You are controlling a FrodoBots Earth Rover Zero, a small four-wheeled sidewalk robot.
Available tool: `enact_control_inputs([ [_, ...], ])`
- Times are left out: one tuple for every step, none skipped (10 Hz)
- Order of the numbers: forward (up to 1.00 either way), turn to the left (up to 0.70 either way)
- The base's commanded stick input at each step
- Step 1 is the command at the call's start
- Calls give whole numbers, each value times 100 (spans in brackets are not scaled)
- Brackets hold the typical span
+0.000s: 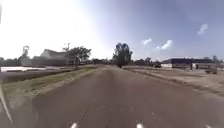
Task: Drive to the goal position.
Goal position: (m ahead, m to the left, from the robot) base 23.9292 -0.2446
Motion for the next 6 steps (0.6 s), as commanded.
enact_control_inputs([
  [70,0],
  [70,0],
  [70,0],
  [70,0],
  [70,0],
  [70,0],
])
